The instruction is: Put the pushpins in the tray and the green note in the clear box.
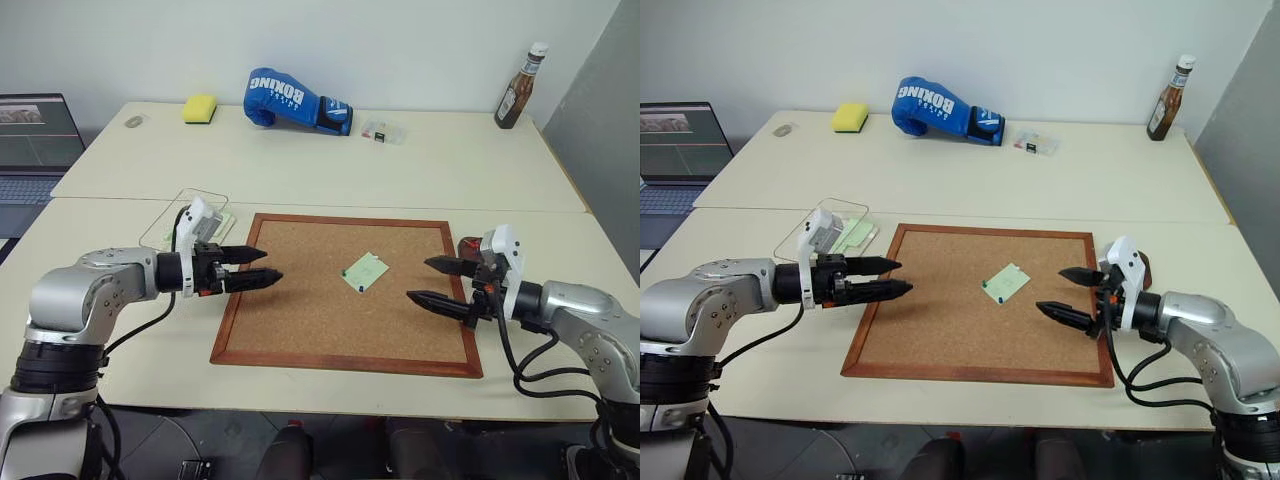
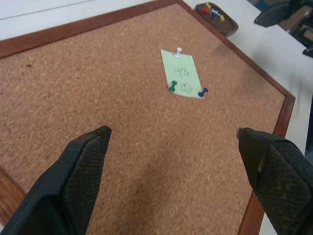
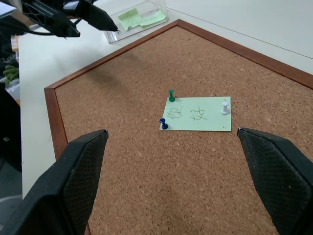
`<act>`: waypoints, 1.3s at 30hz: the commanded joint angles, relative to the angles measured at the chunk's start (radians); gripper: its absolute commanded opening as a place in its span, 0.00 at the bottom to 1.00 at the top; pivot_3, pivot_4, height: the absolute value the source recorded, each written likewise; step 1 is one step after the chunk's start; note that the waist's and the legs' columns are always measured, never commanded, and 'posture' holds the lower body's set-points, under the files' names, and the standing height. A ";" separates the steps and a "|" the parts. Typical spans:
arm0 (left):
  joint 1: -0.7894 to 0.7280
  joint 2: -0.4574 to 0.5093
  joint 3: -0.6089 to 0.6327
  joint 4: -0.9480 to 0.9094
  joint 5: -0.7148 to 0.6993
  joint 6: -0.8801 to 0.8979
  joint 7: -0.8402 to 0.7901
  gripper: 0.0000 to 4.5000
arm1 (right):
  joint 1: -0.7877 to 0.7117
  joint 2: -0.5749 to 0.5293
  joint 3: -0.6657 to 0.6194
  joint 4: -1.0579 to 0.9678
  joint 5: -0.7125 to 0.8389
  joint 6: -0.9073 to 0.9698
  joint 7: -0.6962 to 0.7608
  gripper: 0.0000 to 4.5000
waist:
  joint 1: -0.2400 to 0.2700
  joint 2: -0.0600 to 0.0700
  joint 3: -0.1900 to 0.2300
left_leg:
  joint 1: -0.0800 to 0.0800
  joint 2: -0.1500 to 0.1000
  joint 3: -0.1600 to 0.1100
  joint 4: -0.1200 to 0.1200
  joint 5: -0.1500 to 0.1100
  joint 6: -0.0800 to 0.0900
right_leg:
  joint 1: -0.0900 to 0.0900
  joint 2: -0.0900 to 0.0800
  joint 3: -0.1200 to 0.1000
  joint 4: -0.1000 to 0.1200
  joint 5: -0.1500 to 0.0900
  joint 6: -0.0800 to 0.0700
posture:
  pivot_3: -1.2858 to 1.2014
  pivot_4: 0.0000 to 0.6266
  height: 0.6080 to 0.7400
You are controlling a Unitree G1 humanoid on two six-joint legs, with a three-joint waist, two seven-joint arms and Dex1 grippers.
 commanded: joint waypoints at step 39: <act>0.141 -0.226 -0.043 -0.184 0.134 -0.251 0.226 0.41 | -0.054 0.214 0.219 0.092 -0.320 -0.340 -0.214 1.00 | 0.001 -0.001 0.000 | 0.002 0.000 0.001 0.001 0.001 -0.001 | 0.000 0.000 0.002 0.002 0.000 0.000 | 0.52 0.24 1.00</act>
